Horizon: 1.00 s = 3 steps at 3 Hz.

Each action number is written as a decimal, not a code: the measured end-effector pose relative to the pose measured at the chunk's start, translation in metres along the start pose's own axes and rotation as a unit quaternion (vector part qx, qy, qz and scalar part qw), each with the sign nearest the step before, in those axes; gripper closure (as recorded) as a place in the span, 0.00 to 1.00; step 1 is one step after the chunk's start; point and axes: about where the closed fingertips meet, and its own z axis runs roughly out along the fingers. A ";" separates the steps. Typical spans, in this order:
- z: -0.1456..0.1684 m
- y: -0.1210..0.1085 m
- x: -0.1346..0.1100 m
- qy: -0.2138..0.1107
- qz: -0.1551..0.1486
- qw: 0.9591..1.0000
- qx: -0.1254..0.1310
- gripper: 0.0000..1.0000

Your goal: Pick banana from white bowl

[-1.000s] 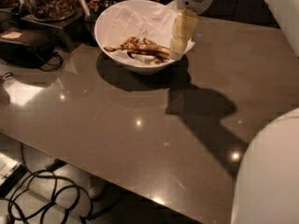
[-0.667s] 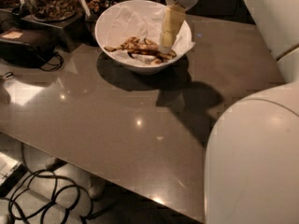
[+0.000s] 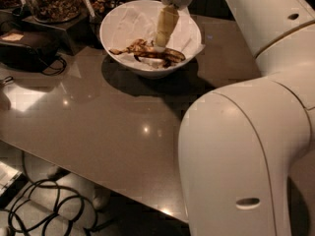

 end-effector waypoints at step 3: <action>0.048 -0.017 -0.003 0.006 0.039 0.999 -0.025 0.34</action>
Offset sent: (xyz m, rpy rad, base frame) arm -0.0050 -0.0175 -0.0323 -0.0854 0.2696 -0.0457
